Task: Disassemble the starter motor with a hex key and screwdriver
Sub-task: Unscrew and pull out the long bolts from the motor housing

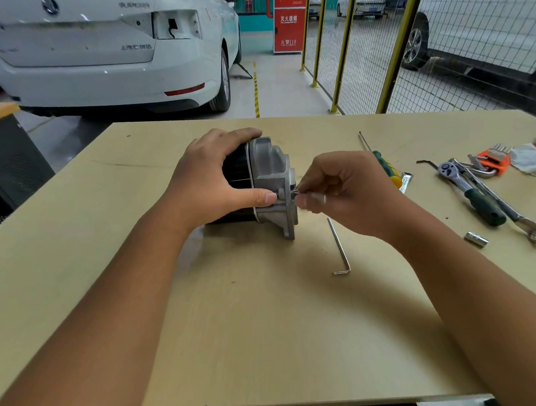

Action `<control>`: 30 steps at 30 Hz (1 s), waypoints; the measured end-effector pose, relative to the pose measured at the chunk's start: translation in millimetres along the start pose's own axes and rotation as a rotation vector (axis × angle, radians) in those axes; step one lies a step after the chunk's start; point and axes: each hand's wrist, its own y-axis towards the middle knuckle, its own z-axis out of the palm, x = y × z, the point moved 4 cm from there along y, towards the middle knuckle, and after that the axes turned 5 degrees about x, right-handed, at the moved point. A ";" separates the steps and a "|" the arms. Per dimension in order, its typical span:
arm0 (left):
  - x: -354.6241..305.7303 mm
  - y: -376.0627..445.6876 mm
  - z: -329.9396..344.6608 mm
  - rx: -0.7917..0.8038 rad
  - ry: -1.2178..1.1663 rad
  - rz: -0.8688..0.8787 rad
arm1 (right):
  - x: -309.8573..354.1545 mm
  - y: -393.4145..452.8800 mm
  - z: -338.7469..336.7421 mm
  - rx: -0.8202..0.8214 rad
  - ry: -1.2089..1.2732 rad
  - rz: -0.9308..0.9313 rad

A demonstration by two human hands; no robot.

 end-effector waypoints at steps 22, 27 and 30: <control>0.2 1.1 1.1 -0.006 -0.002 0.003 | -9.7 2.7 11.1 -0.147 0.350 0.264; 0.9 1.4 1.0 -0.004 -0.006 0.000 | -1.9 2.1 7.6 -0.097 0.267 0.178; 0.8 1.0 1.4 0.000 -0.009 -0.001 | 0.1 1.7 4.4 -0.051 0.171 0.121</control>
